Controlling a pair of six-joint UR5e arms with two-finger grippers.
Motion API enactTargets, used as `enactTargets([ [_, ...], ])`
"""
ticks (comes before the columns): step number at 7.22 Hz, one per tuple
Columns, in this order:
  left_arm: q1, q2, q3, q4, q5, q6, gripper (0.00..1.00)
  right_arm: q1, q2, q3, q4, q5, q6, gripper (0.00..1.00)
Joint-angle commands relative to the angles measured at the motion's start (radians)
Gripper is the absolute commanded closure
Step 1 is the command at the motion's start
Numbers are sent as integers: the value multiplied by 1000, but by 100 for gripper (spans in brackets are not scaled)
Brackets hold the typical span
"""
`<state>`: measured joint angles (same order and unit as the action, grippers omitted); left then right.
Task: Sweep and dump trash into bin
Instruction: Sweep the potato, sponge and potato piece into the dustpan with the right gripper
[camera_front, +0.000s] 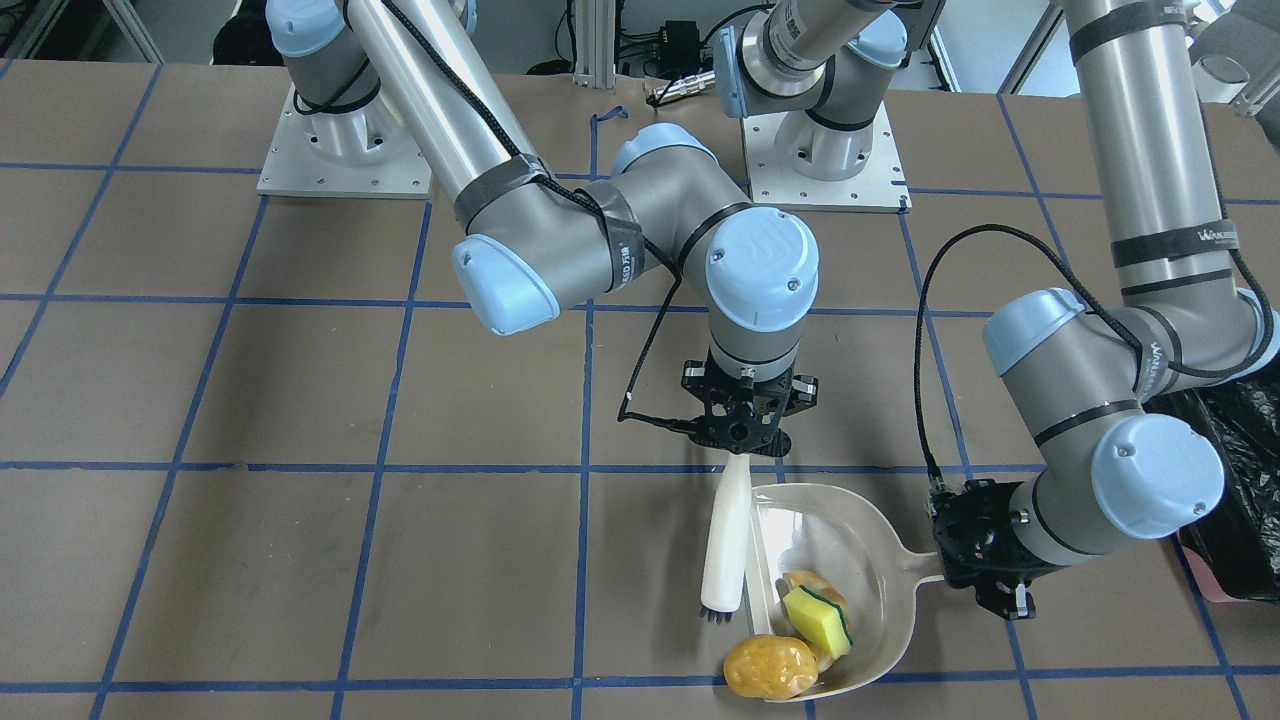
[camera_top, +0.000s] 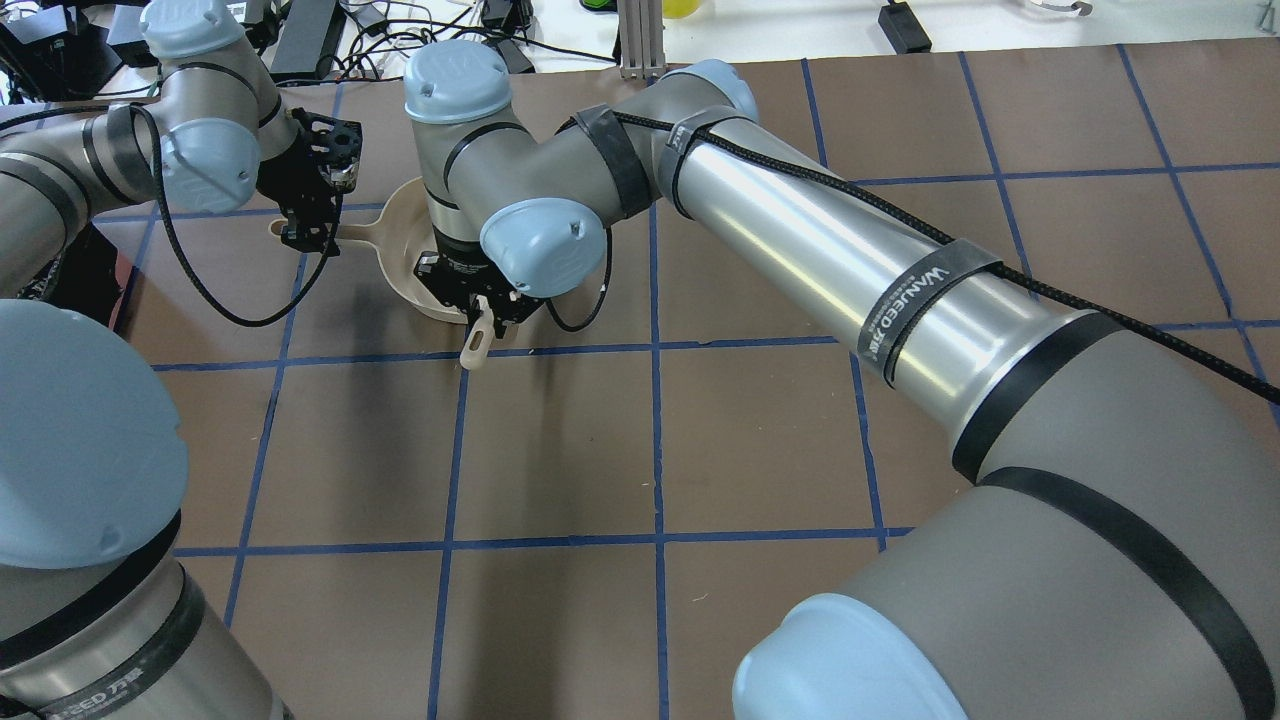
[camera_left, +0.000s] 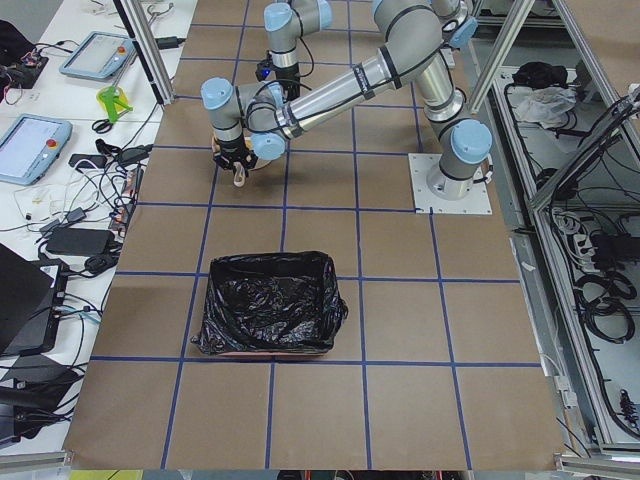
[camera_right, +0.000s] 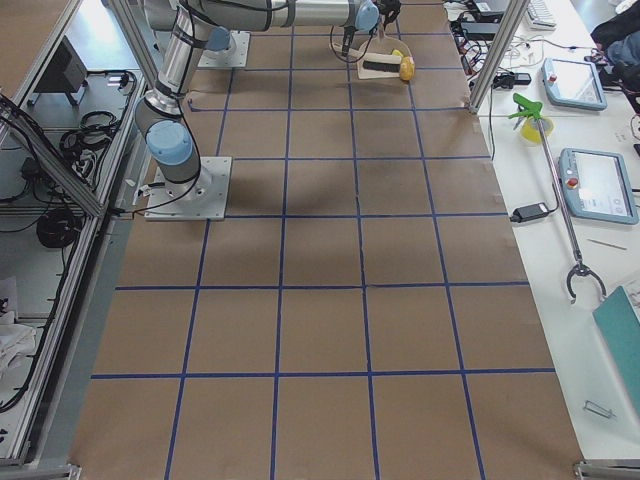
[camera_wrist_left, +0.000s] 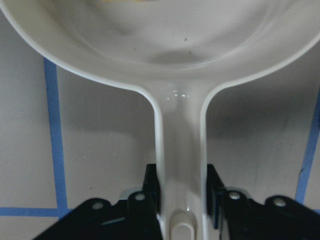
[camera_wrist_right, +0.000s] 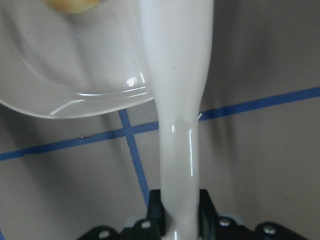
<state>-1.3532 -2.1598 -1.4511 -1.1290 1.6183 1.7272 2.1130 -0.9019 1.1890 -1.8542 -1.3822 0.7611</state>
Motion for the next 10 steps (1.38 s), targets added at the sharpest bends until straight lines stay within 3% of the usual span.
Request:
enactTargets([
  [1,0,0,-3,0,0,0,73,-69,30,-9,-43,-21,-121,100],
  [3,0,0,-2,0,-2,0,73,-76,82,-26,-114,-64,-193,100],
  [6,0,0,-2,0,-2,0,73,-77,164,-135,-114,-52,-197,100],
  [10,0,0,-8,0,-5,-1,73,-84,182,-137,-114,-43,-183,100],
])
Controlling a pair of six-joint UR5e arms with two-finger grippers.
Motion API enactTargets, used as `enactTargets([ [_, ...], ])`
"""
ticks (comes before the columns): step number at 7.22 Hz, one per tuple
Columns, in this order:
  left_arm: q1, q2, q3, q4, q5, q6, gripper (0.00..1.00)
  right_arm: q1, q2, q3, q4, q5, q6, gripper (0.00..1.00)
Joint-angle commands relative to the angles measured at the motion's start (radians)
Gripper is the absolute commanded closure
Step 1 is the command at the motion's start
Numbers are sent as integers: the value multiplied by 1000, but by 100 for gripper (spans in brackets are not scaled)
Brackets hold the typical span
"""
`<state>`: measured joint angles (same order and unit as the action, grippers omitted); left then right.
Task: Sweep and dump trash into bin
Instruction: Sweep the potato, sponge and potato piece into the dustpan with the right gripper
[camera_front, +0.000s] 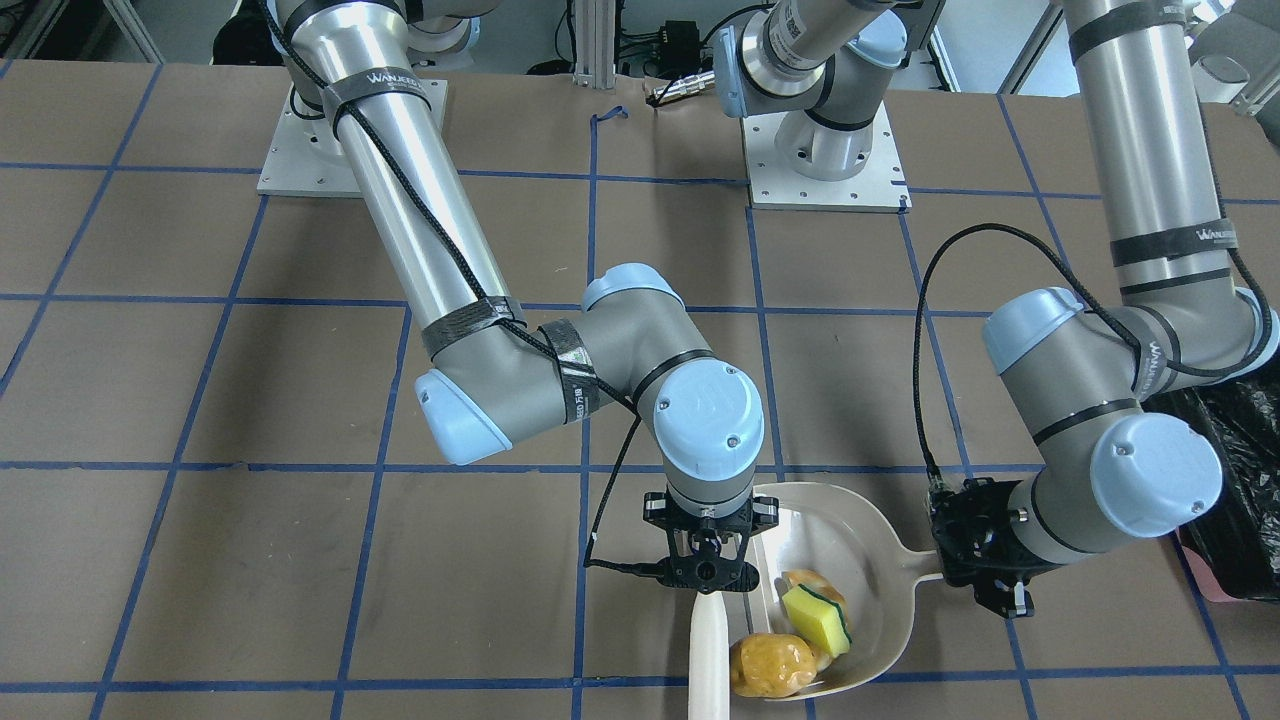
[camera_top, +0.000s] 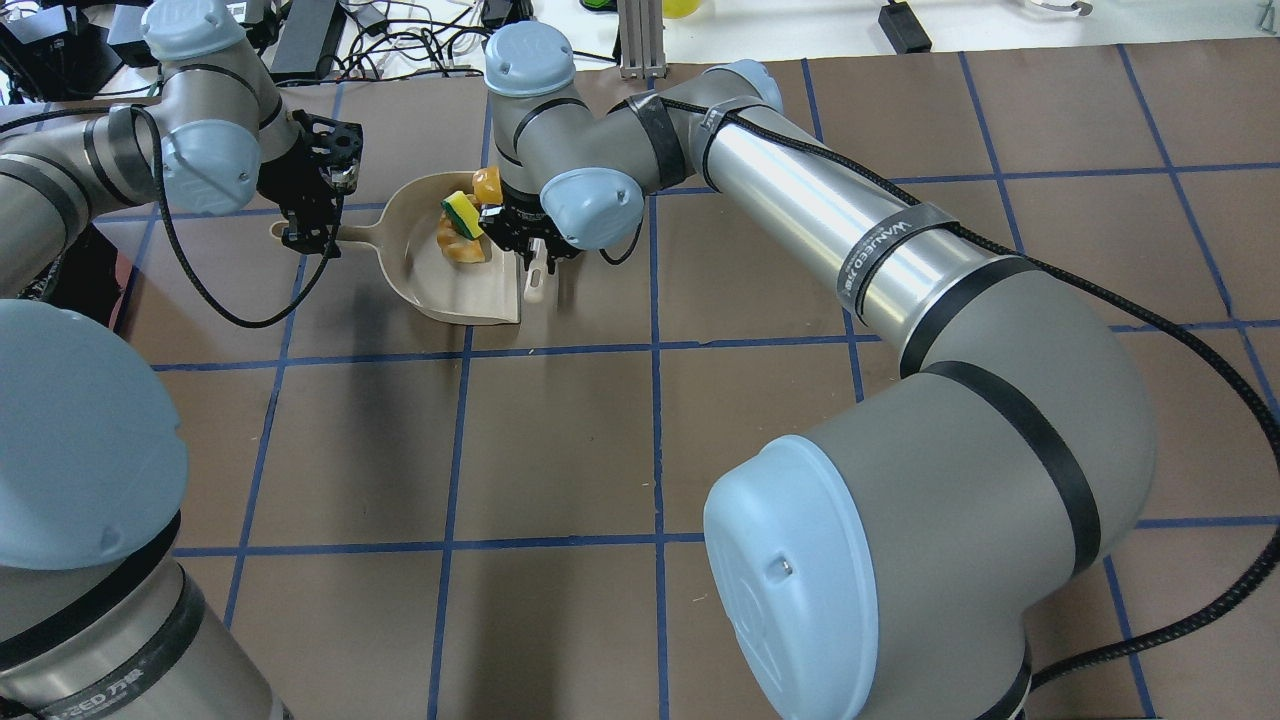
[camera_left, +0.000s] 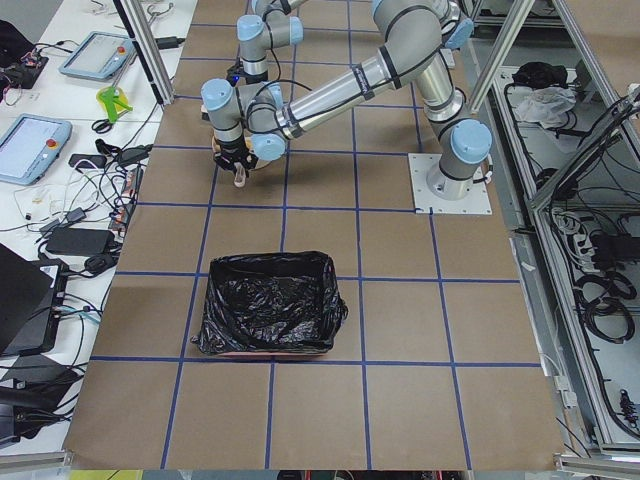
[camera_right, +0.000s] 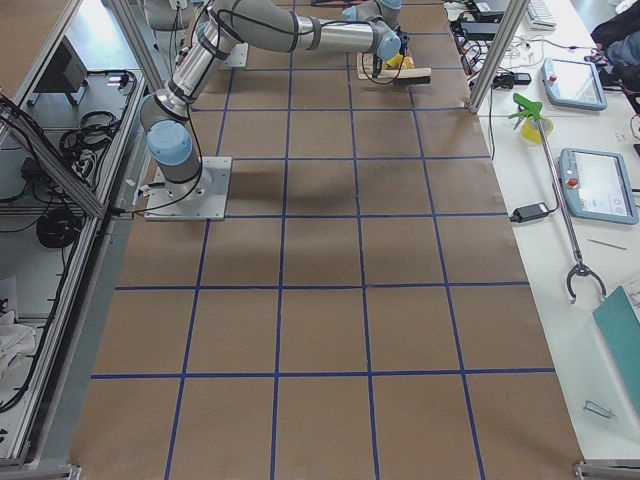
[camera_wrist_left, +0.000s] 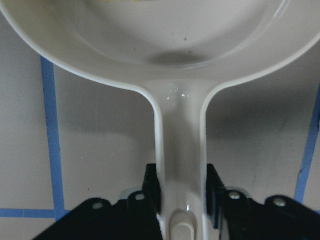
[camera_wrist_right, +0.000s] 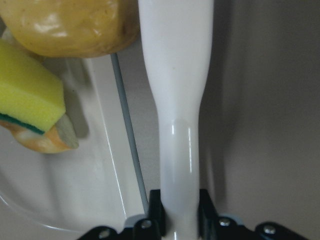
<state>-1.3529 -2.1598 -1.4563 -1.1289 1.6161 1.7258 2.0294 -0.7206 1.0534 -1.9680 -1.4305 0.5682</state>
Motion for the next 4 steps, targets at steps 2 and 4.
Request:
enactTargets([
  [2,0,0,-2,0,-4,0,73,27,-5,-1,1,5,22,100],
  [4,0,0,-1,0,-4,1,73,69,-5,-1,1,5,85,100],
])
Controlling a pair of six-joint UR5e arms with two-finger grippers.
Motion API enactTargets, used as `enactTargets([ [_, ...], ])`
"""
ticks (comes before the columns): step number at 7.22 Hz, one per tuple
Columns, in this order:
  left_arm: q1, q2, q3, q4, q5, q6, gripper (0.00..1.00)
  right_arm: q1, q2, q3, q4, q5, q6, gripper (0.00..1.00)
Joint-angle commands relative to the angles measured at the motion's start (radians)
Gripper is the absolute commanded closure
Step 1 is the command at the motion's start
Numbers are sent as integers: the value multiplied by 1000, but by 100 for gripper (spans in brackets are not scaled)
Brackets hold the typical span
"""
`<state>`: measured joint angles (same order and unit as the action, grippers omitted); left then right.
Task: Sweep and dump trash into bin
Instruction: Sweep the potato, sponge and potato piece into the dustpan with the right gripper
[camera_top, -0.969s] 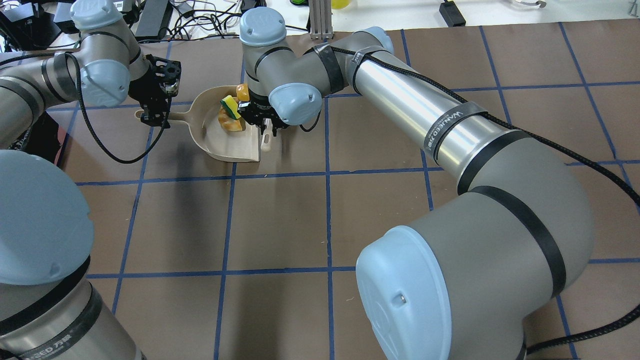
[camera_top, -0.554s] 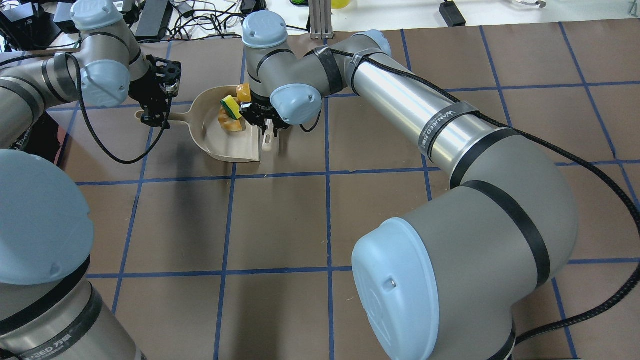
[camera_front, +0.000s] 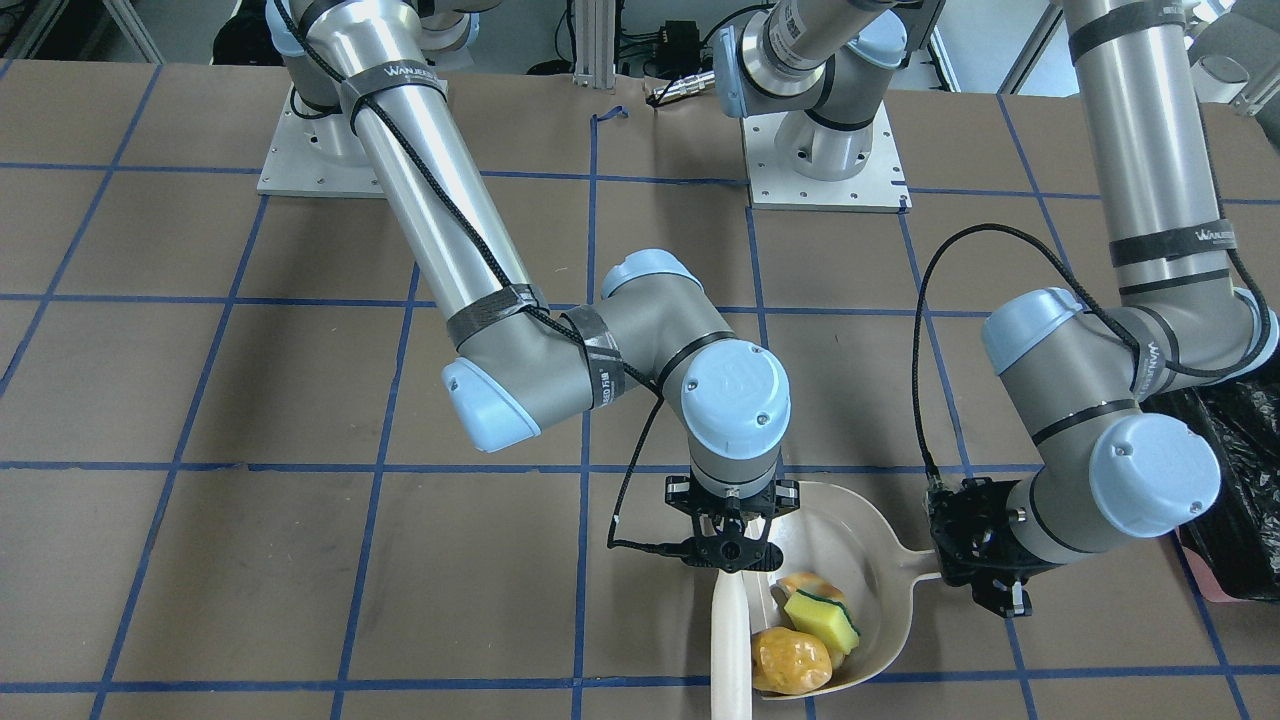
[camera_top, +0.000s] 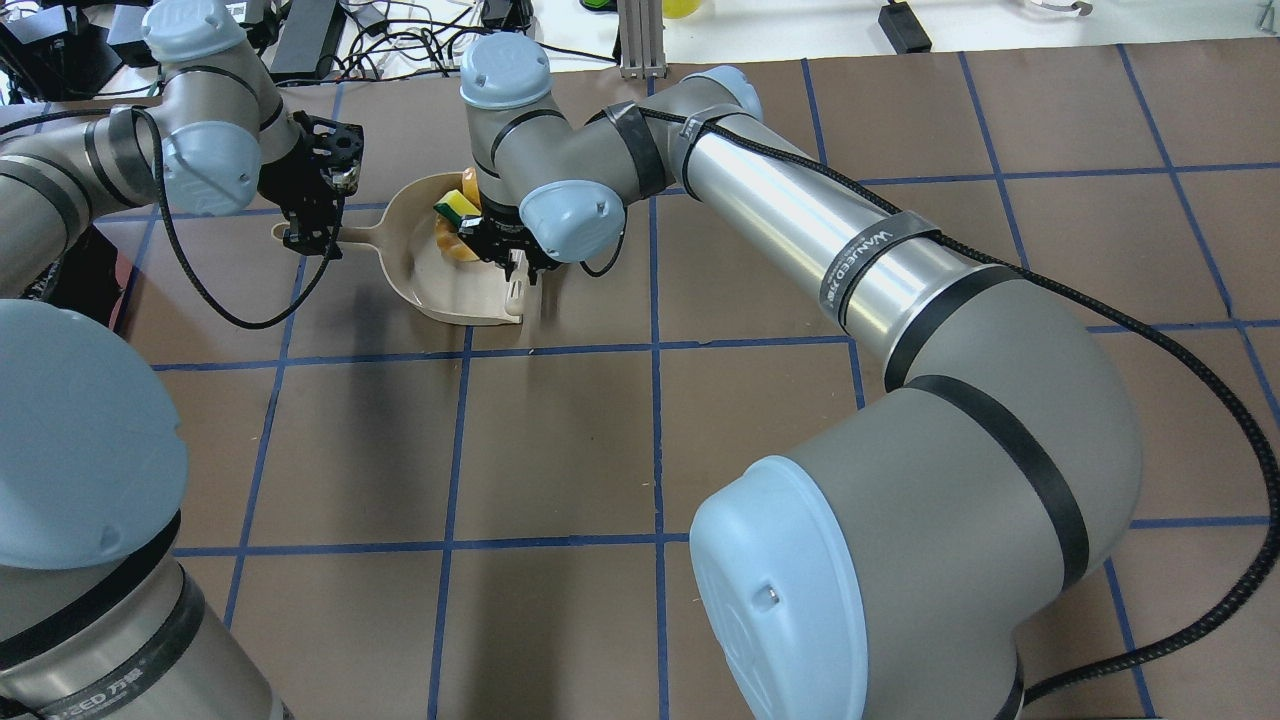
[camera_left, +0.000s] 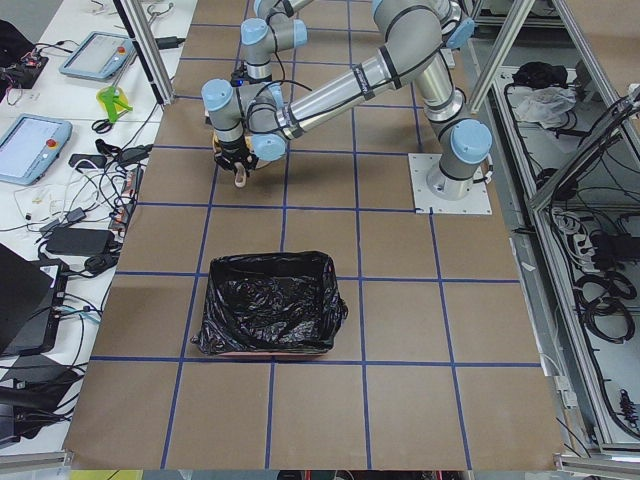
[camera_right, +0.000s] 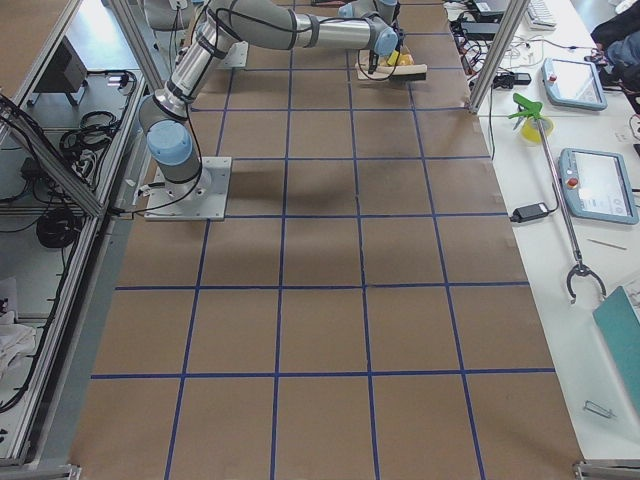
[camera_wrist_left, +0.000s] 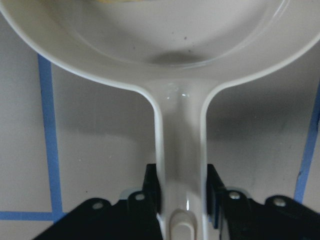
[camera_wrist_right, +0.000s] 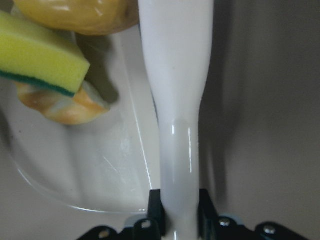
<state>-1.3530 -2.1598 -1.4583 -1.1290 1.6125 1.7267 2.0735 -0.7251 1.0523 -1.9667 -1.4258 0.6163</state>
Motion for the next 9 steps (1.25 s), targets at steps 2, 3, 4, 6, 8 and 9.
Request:
enactTargets([
  [2,2,2,-1,0,0,1,73,65,0,0,0,1,101,100],
  [3,0,2,-1,0,0,1,73,74,-10,0,0,27,118,100],
  [4,0,2,3,0,3,5,73,73,-29,1,5,27,106,100],
  [6,9,3,4,0,-8,5,74,4,-78,15,52,27,53,100],
  [8,18,14,12,0,-9,7,78,-73,-150,49,206,6,18,100],
  [9,40,21,9,-1,-43,10,81,-125,-218,105,263,-13,-6,100],
])
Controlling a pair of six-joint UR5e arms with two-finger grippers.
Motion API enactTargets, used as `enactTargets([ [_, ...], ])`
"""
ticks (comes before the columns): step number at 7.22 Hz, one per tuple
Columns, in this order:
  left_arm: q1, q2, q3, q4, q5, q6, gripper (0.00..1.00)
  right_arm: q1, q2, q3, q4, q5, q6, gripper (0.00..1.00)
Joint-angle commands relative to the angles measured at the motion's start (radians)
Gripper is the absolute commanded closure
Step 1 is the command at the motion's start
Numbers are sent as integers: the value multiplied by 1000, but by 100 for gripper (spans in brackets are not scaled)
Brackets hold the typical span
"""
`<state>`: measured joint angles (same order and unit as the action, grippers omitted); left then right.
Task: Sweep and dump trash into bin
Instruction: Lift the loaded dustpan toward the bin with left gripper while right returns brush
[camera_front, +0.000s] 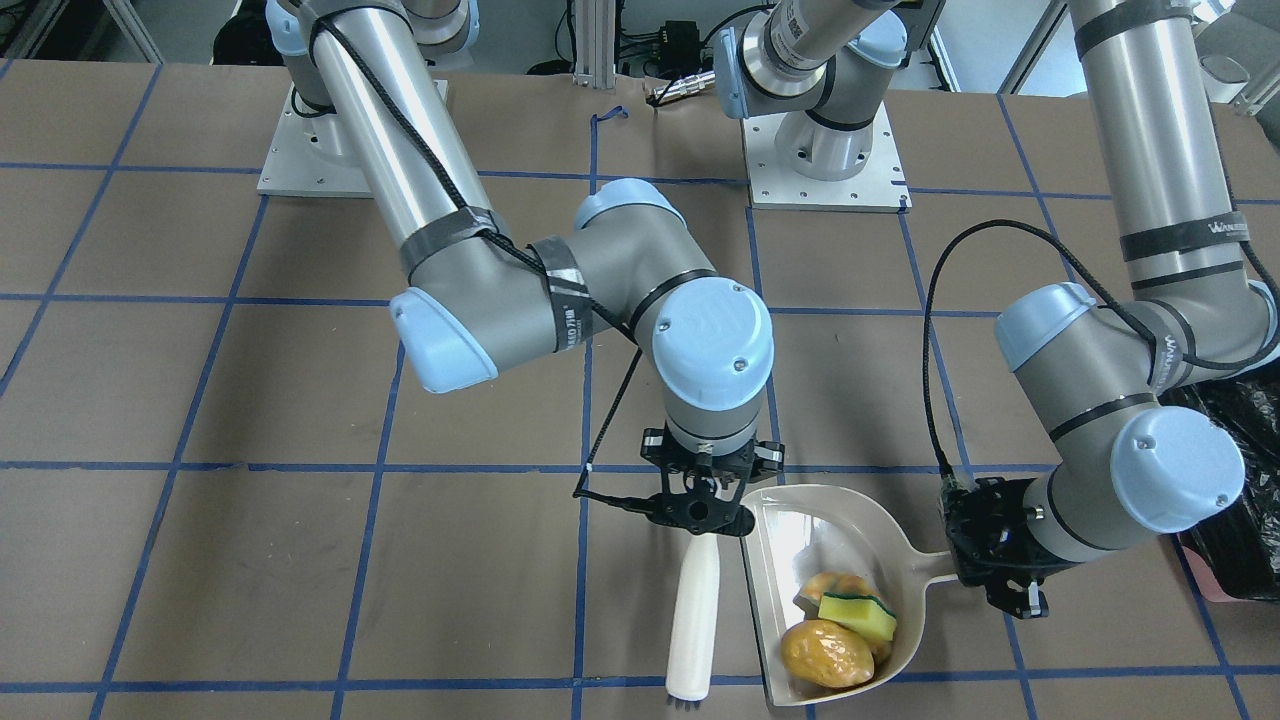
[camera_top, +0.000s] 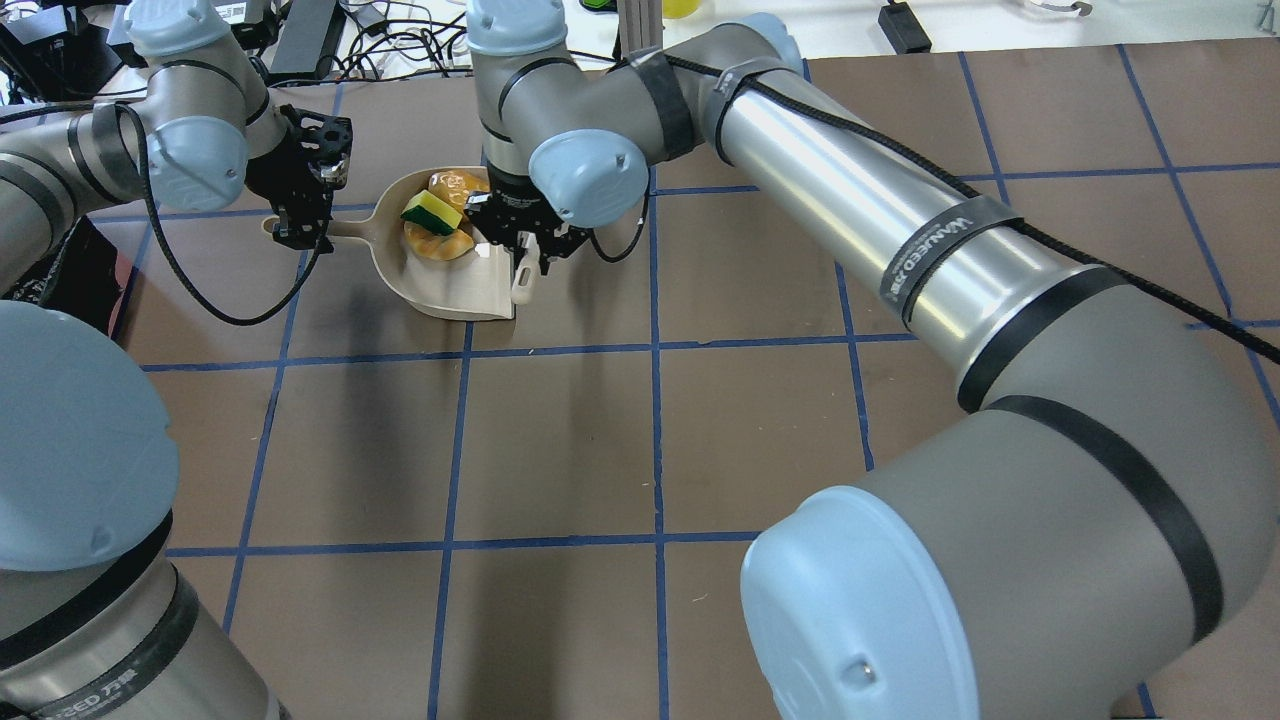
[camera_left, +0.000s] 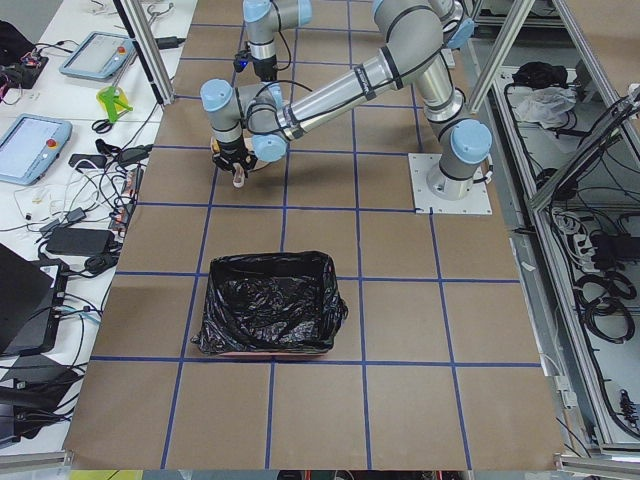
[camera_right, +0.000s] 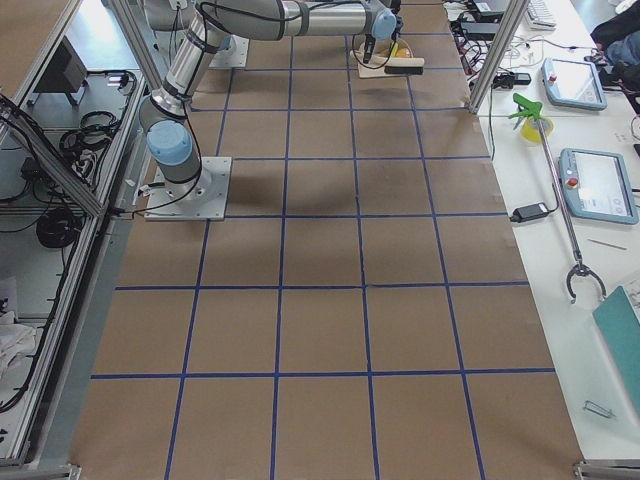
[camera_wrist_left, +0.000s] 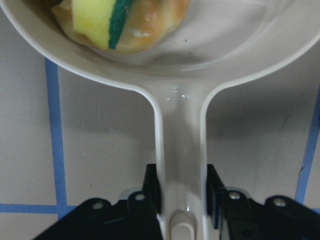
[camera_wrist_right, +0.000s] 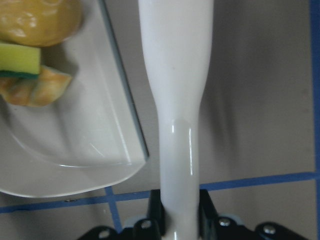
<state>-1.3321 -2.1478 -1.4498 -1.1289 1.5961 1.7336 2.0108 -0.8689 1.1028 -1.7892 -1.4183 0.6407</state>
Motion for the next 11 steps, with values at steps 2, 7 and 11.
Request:
enactTargets([
  [2,130,12,3,-35,-147,3,84,-198,-248,284,85,-66,-190,100],
  [7,318,31,248,-349,-182,39,86,-605,-423,505,96,-163,-773,100],
  [11,558,26,452,-517,-182,233,86,-783,-414,609,-63,-232,-1010,100],
])
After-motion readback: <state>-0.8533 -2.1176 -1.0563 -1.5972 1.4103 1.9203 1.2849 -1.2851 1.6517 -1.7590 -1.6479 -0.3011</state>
